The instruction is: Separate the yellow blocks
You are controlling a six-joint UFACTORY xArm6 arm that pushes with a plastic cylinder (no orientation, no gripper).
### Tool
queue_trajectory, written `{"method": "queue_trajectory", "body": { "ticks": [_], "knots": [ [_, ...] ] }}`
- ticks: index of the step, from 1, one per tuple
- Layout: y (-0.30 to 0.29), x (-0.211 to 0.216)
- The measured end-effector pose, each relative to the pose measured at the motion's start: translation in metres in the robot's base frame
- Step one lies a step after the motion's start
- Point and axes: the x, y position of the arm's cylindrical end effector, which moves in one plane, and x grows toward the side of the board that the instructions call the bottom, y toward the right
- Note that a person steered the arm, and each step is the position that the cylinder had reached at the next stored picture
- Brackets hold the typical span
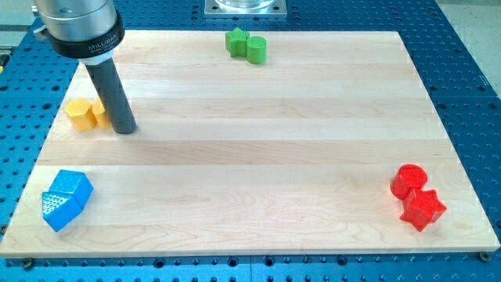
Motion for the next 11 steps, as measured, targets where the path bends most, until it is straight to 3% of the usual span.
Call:
{"method": "queue_trajectory", "body": {
  "ticks": [1, 2, 3, 4, 6, 8, 11],
  "knots": [
    [-0.012, -0.004],
    [-0.006, -0.052],
    [-0.052, -0.111],
    [-0.09, -0.088],
    [0.0, 0.007],
    [-0.054, -0.017],
    [-0.043, 0.02]
  ]
}}
